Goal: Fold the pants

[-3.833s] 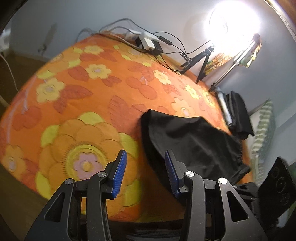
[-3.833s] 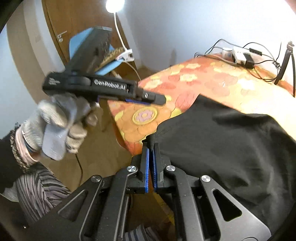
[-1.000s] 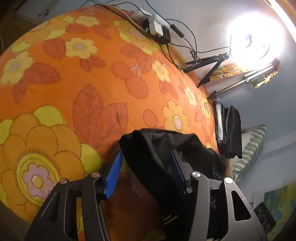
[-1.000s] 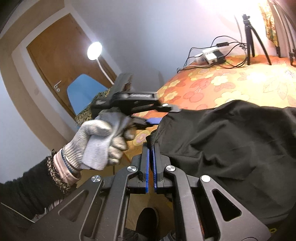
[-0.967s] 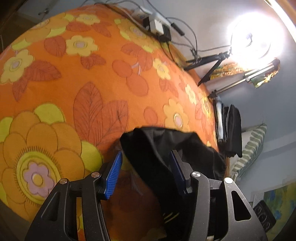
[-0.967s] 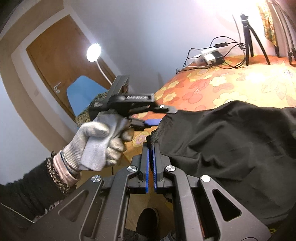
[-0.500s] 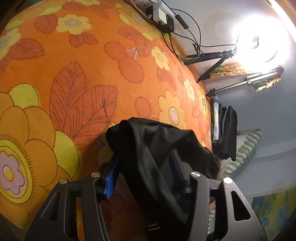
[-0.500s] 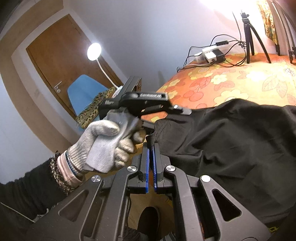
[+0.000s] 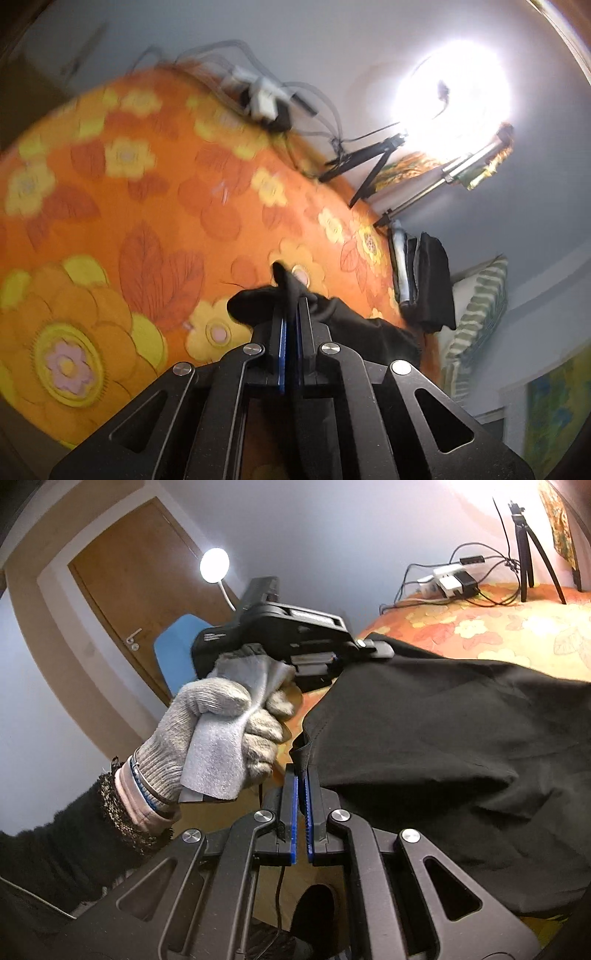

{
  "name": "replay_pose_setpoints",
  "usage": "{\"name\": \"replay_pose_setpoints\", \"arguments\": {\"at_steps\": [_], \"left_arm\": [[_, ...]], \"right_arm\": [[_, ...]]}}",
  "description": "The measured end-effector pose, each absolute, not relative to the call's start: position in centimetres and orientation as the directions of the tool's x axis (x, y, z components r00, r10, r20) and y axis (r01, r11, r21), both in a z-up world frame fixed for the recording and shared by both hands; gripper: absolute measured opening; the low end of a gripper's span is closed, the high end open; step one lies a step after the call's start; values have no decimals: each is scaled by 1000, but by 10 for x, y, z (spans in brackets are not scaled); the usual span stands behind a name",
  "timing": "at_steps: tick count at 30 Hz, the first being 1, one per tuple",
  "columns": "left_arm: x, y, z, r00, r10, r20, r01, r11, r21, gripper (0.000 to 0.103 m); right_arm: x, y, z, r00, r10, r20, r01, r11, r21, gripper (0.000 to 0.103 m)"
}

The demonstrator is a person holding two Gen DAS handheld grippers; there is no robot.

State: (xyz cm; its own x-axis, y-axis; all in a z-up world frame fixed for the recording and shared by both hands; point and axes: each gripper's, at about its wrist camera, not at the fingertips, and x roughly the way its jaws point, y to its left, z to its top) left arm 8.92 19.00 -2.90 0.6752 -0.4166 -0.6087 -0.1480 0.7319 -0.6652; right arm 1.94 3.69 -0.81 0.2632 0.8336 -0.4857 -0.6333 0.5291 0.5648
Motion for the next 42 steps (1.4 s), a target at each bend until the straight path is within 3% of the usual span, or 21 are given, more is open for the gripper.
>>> {"name": "replay_pose_setpoints", "arguments": {"at_steps": [13,24,31,38,39,42], "left_arm": [[118,128,-5,654,-474,-590,-65,741,-668,2],[187,-10,30,580,-567,-584,115,767,-631,2],[225,-126,8,461,-617,-638,213,775,-595,2],[245,-214,-22,352,-587,-729,273,809,-520,3],[247,-220,-27,326,-578,-748,261,816,-516,9],[246,-220,-27,296,-582,-758,258,812,-523,16]], "right_arm": [[13,-3,19,314,848,-426,-606,525,598,3],[14,-132,52,527,767,-367,-473,623,623,3],[7,-231,39,648,624,-435,-303,737,605,3],[8,-304,10,687,507,-520,-131,790,599,3],[10,-311,3,684,491,-539,-101,796,597,3],[14,-327,-18,660,494,-566,-34,773,634,3]]}}
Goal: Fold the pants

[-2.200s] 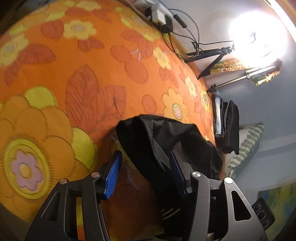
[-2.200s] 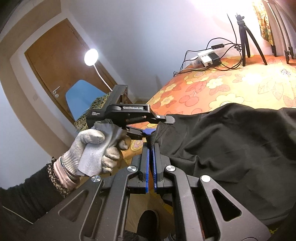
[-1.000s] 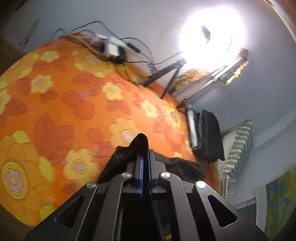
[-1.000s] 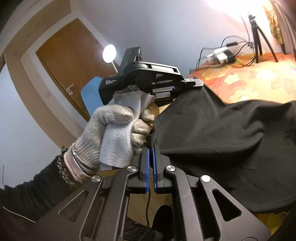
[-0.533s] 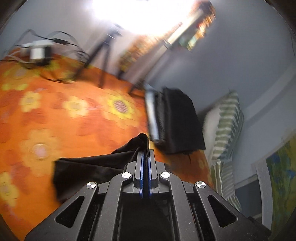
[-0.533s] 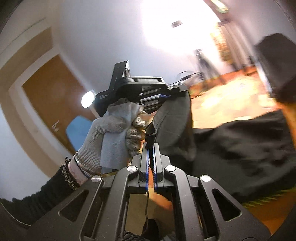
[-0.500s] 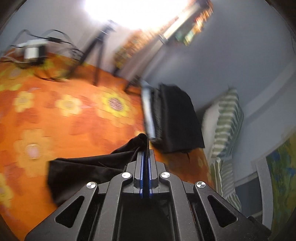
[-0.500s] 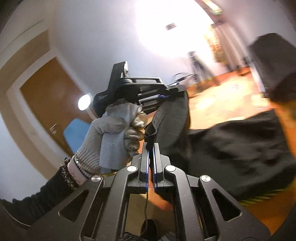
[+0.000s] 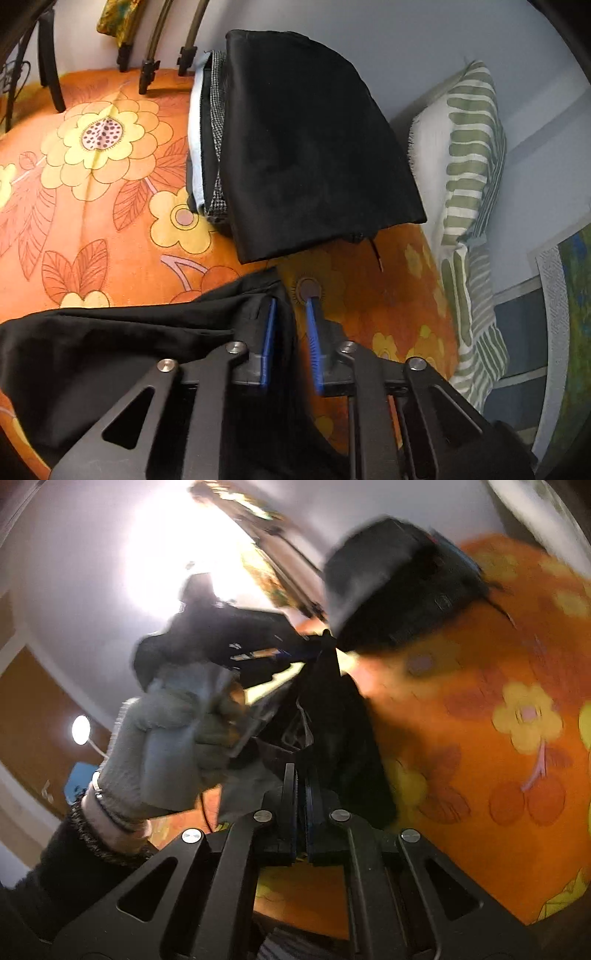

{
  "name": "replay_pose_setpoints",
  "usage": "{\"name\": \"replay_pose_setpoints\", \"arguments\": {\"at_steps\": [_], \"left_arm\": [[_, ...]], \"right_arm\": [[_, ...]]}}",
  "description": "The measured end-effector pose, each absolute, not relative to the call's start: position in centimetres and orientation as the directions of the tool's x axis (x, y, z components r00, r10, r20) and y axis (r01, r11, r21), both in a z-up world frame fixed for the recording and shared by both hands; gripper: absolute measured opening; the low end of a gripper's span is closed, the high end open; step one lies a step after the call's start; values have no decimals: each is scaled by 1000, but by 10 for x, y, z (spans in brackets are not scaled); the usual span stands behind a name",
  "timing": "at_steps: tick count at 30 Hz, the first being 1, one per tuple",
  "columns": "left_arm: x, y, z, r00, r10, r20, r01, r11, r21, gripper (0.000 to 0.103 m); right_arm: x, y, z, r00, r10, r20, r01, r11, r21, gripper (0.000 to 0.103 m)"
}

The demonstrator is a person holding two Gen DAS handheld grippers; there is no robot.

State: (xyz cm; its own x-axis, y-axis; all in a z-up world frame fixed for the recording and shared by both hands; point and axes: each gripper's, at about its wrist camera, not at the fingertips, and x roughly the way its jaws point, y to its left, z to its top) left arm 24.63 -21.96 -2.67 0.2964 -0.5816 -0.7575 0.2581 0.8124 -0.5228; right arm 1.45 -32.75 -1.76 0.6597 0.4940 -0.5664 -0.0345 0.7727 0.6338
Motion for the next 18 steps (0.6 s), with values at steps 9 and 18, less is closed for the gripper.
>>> {"name": "replay_pose_setpoints", "arguments": {"at_steps": [9,18], "left_arm": [[191,-121,20,440,-542,-716,251,840,-481,31],[111,-86,-43,328,-566,-756,242,824,-513,31]], "right_arm": [[11,-362,-38,646,370,-667,140,802,581,16],[53,-319,3,645,401,-650,-57,874,482,36]]}}
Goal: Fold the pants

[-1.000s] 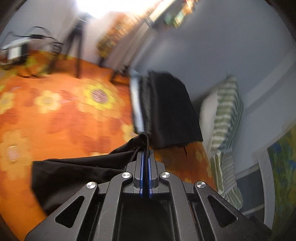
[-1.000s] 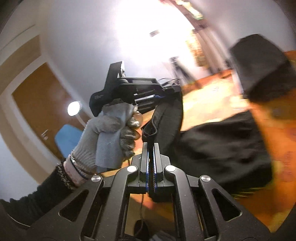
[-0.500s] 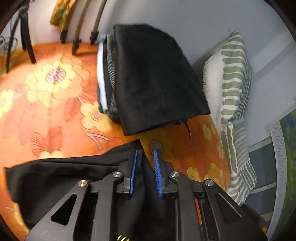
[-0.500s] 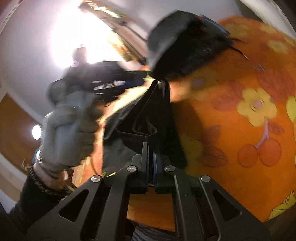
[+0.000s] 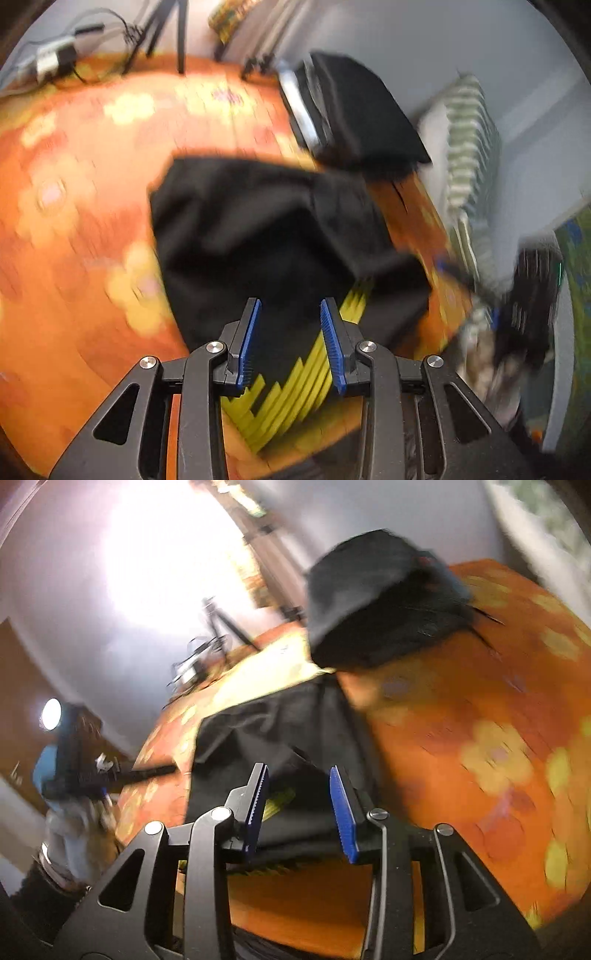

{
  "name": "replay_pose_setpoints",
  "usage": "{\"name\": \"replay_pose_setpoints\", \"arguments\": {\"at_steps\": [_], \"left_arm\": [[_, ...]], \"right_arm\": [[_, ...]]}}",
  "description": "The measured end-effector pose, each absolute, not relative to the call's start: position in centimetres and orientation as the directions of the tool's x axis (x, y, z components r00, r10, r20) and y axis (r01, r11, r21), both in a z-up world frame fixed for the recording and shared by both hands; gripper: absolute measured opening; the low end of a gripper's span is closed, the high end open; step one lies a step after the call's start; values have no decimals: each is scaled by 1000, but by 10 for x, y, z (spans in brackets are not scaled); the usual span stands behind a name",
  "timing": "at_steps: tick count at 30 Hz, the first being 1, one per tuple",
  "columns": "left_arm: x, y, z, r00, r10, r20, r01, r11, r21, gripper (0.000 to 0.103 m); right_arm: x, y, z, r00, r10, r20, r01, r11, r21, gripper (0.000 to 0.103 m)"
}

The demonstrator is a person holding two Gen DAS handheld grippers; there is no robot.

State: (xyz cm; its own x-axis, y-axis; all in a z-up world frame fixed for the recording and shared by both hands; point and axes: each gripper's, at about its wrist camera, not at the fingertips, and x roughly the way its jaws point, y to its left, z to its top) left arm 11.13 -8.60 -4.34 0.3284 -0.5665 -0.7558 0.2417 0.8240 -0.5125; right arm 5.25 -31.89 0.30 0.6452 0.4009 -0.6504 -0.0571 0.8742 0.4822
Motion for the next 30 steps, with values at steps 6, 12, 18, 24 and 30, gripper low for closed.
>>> {"name": "replay_pose_setpoints", "arguments": {"at_steps": [6,12,18,24,30], "left_arm": [[87,-121,-63,219,-624,-750,350,768,-536,32],[81,-126,-81,175,-627,-759,370,756,-539,31],[81,-123,-82,169,-642,-748,379,743,-552,31],[79,-121,-83,173,-646,-743,384,739,-554,31],[72,-126,-84,178,-641,-746,393,742,-544,31]], "right_arm": [[133,-303,4,530,419,-738,-103,895,434,36],[179,-301,-26,448,397,-801,-55,906,419,36],[197,-286,-29,414,372,-831,-108,926,361,8],[215,-275,-9,510,178,-842,-150,982,116,3],[221,-291,4,541,114,-833,-56,993,100,12]]}}
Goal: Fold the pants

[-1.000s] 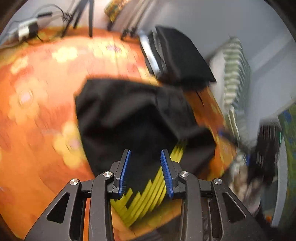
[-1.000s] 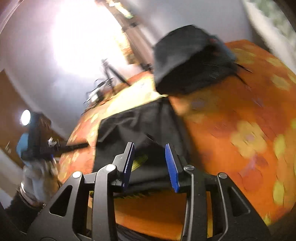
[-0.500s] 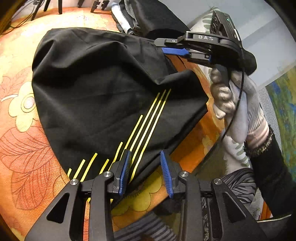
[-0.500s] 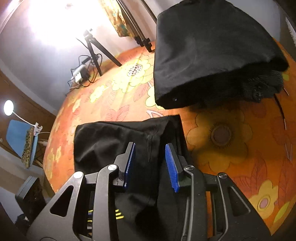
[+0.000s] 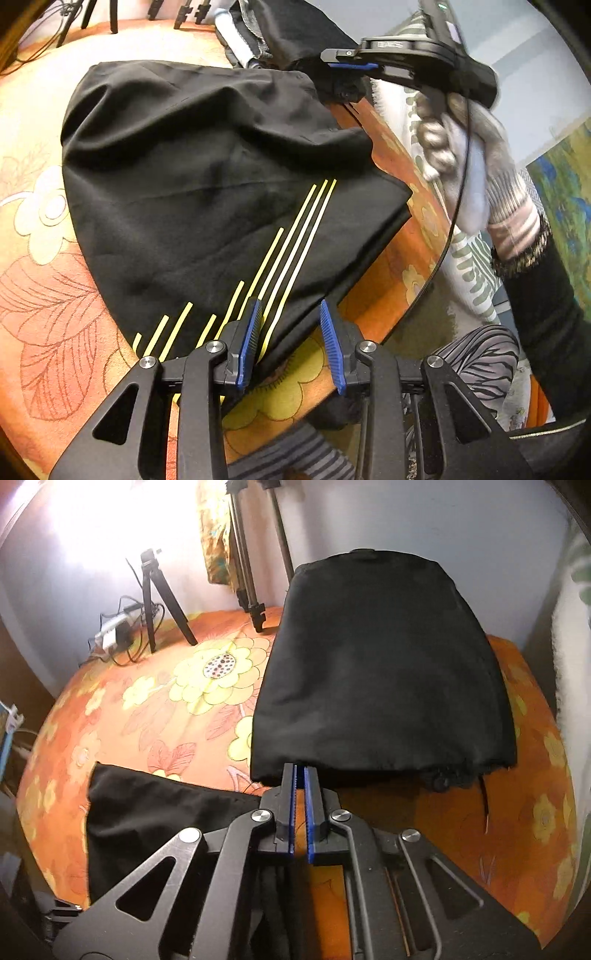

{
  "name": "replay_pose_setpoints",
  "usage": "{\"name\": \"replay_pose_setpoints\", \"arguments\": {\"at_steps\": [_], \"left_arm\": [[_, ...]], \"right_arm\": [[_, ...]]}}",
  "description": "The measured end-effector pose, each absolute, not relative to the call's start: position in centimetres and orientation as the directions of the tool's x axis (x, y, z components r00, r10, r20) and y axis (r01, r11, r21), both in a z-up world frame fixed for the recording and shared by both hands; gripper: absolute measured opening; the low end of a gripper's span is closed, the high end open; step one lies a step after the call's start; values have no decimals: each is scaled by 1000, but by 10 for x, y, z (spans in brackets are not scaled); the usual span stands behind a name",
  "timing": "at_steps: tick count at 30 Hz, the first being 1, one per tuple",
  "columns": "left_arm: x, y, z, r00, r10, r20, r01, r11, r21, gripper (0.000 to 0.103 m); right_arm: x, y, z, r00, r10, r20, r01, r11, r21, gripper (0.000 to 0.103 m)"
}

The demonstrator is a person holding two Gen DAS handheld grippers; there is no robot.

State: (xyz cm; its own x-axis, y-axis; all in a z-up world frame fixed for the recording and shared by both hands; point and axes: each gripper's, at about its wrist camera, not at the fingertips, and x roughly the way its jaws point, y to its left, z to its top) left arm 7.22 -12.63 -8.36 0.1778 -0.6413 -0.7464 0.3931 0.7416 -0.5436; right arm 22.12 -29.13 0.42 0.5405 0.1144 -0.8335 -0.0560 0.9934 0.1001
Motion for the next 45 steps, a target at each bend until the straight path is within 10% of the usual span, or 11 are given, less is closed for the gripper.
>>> {"name": "replay_pose_setpoints", "arguments": {"at_steps": [4,8,9,10,11,18,23,27,45], "left_arm": [[74,-126,-82,166,-648,-743,390,735,-554,31],[73,-128,-77,177,-649,-740,404,733,-547,31],[72,-130,-76,179,-647,-741,413,733,-541,31],[71,-132,-76,178,-643,-745,422,734,-532,31],[71,-134,-77,169,-642,-748,427,732,-532,31],[65,-139,-81,139,-649,-748,441,717,-540,31],[64,-132,-68,192,-655,-731,438,723,-534,31],[69,-116,-60,301,-621,-724,397,771,-498,31],[46,-120,-77,339,-551,-762,436,810,-392,31]], "right_arm": [[199,-279,3,498,207,-842,-143,977,156,44],[197,-270,-24,430,146,-891,-138,986,95,46],[198,-270,-28,419,148,-896,-136,986,99,36],[198,-268,-32,418,162,-894,-143,983,112,6],[198,-268,-32,417,171,-893,-151,982,118,2],[212,-280,-1,539,38,-842,-91,996,-13,3],[190,-267,15,552,206,-808,-195,974,115,4],[180,-220,6,464,351,-813,-367,912,185,46],[278,-62,-32,130,338,-932,-608,770,194,57]]}}
